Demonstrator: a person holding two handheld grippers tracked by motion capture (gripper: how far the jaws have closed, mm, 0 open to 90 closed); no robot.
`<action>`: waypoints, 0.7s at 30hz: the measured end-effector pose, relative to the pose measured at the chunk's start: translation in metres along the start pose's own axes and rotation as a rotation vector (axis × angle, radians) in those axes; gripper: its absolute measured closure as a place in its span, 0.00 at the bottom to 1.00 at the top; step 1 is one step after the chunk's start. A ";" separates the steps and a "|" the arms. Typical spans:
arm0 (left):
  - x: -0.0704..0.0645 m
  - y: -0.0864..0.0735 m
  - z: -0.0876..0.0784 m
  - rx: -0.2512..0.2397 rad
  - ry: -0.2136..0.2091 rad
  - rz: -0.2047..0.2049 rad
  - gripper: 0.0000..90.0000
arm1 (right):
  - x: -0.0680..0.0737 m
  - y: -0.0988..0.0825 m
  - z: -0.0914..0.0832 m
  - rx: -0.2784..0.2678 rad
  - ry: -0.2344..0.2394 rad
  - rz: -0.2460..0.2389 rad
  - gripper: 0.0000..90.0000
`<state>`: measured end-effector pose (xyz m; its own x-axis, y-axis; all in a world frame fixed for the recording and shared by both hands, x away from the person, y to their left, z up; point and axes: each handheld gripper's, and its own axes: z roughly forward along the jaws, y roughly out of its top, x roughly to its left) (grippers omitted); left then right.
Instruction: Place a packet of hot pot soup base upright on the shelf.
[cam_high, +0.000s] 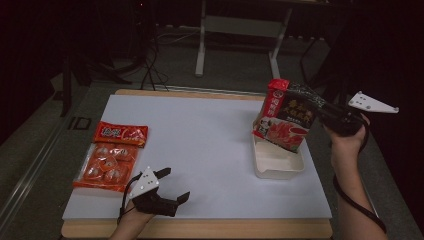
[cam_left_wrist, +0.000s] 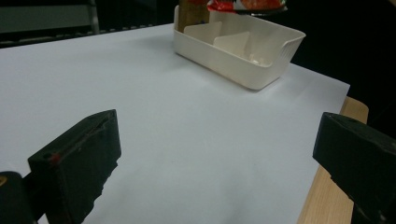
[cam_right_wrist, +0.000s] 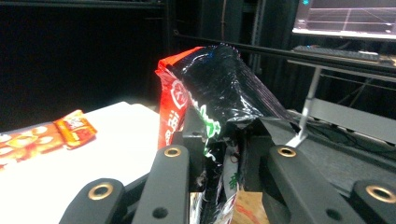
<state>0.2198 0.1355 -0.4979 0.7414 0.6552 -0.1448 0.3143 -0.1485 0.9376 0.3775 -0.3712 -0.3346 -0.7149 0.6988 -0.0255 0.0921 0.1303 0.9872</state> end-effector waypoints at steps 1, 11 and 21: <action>0.000 0.000 0.000 -0.001 0.002 0.005 0.02 | -0.003 -0.002 0.001 0.005 -0.007 -0.009 0.85; -0.002 -0.001 0.002 -0.007 0.000 0.027 0.02 | -0.019 -0.016 0.016 0.018 -0.039 -0.083 0.85; -0.001 -0.003 0.002 -0.005 -0.002 0.027 0.02 | -0.023 -0.028 0.037 0.059 -0.053 -0.140 0.85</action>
<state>0.2188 0.1340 -0.5015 0.7510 0.6492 -0.1201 0.2909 -0.1621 0.9429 0.4168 -0.3643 -0.3673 -0.6860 0.7070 -0.1720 0.0360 0.2691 0.9625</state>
